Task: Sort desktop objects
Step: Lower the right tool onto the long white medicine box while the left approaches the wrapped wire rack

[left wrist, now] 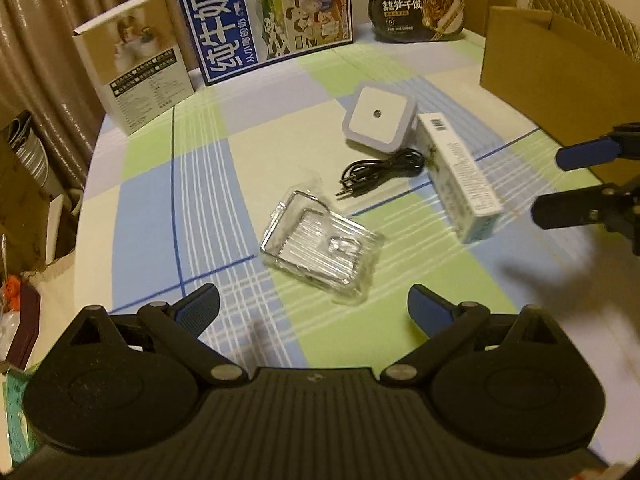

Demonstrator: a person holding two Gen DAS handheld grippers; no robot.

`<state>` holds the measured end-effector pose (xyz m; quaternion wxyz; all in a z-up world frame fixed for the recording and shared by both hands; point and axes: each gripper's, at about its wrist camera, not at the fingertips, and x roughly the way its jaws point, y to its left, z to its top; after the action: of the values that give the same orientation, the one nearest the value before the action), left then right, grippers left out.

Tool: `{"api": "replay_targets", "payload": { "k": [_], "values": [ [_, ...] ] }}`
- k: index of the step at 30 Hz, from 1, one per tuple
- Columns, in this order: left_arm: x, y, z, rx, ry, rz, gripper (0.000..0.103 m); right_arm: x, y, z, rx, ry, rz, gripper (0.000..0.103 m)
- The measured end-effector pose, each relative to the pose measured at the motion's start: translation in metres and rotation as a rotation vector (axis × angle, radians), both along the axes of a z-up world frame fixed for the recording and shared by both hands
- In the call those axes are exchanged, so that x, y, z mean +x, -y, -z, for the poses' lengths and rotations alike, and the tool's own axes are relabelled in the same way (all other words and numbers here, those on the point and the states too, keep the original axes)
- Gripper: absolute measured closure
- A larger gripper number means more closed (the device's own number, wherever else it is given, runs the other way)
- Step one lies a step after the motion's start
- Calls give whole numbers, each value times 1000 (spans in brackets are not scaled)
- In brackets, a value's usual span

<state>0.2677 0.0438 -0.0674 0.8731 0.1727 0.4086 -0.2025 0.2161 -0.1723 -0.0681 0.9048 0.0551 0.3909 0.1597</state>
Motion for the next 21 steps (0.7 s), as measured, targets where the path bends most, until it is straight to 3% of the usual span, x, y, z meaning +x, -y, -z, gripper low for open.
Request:
{"api": "replay_targets", "payload": {
  "k": [8, 10, 15, 21],
  "values": [
    [33, 3, 22, -14, -11, 86, 8, 34, -9, 25, -10, -49, -7, 38],
    [37, 5, 28, -18, -20, 113, 13, 37, -9, 28, -6, -59, -2, 49],
    [41, 12, 33, -16, 0, 166, 20, 33, -6, 27, 11, -53, -6, 63],
    [32, 13, 30, -23, -6, 131, 36, 15, 7, 16, -22, -66, 13, 80]
  ]
}}
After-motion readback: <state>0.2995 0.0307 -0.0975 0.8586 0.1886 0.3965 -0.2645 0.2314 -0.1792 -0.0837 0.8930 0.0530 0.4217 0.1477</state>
